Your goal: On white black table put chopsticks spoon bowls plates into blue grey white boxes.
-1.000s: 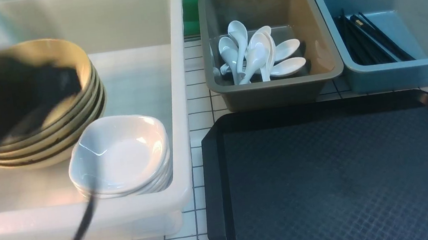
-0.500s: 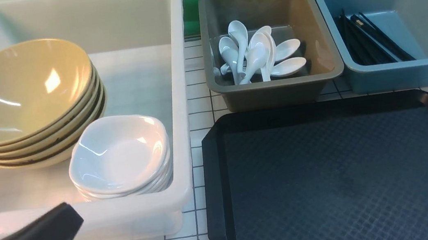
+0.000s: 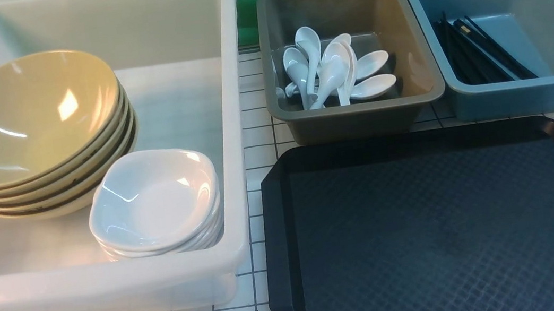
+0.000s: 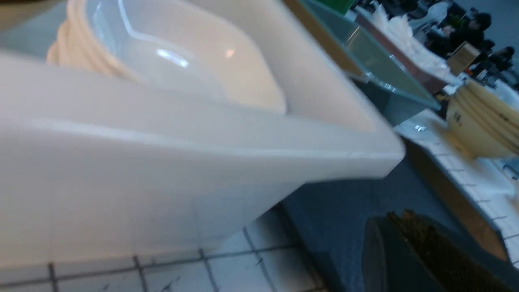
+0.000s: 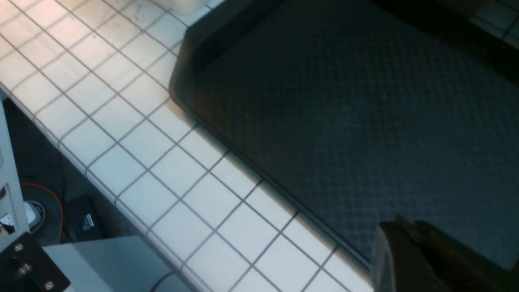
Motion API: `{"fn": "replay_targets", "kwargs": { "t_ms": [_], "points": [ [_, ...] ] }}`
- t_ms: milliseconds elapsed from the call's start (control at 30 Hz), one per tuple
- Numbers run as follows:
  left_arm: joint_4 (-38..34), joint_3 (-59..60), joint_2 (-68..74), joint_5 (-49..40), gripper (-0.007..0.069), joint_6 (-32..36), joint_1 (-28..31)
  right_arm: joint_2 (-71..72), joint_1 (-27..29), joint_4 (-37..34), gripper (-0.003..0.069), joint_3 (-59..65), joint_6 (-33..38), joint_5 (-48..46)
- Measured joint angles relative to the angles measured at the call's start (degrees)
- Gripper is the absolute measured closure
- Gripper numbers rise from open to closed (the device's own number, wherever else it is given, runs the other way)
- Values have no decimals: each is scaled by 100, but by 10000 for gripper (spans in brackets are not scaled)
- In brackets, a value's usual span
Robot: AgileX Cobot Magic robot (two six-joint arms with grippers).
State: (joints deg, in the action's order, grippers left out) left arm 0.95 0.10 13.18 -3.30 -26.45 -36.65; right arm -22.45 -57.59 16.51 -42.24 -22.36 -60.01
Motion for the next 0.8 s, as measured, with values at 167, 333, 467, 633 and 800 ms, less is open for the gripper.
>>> {"fn": "replay_targets", "kwargs": {
  "t_ms": [167,333,467,633,800],
  "points": [
    [0,147,0,-71,625,0,-6,5,337,-19,620,15,179,60],
    [0,148,0,-495,625,0,-17,54,2390,-631,620,776,1199,1268],
    [5,148,0,-739,625,0,-21,371,3995,-1564,619,2010,2504,2771],
    [10,153,0,-989,625,0,-21,1406,5171,-2355,619,3436,3418,3846],
    [10,153,0,-1064,625,0,-21,2119,5421,-2417,618,4159,3646,3955]
  ]
}}
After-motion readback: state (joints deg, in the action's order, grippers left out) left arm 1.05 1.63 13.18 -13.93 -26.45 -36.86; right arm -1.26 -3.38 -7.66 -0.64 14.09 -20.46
